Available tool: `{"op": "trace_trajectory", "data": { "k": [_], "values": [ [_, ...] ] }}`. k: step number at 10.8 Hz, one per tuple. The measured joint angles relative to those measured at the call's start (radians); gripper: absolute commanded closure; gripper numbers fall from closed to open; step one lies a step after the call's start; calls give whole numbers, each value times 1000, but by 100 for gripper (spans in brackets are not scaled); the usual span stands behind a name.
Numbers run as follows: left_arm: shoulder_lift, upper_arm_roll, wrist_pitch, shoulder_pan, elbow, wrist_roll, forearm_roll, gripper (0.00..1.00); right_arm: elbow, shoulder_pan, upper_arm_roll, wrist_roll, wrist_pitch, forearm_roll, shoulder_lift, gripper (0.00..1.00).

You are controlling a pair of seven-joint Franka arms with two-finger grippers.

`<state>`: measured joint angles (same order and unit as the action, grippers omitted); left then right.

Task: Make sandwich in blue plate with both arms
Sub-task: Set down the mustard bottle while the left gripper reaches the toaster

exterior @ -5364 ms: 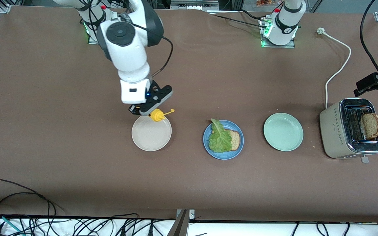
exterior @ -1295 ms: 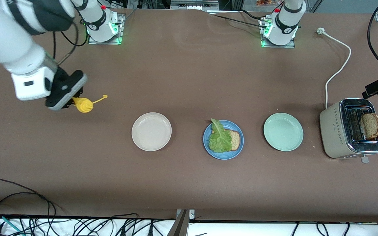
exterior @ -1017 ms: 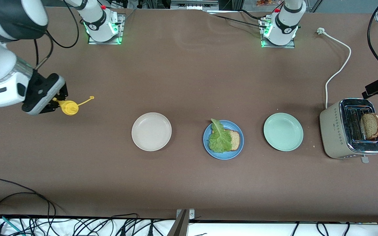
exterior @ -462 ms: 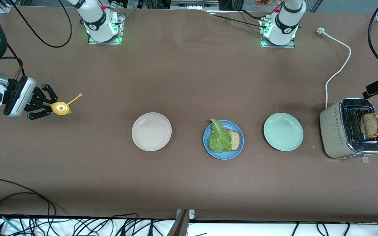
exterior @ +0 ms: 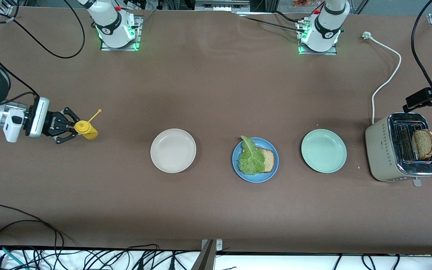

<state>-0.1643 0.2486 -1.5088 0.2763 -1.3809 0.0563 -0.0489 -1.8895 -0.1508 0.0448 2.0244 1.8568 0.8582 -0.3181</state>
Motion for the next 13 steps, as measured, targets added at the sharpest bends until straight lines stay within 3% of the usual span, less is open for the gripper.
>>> {"op": "trace_trajectory", "data": {
  "k": [5, 7, 9, 13],
  "values": [
    [0, -16, 2, 34, -1, -2, -1, 0, 39, -20, 85, 279, -125, 127, -189, 100],
    [-22, -19, 10, 71, -15, -16, -106, 0, 60, -21, 111, 354, -163, 154, -248, 100],
    [-95, -20, 7, 80, -33, -71, -168, 0, 73, -22, 131, 410, -192, 158, -289, 100],
    [-257, -22, -75, 139, -34, -124, -184, 0, 82, -23, 154, 461, -220, 188, -343, 100]
  ]
}}
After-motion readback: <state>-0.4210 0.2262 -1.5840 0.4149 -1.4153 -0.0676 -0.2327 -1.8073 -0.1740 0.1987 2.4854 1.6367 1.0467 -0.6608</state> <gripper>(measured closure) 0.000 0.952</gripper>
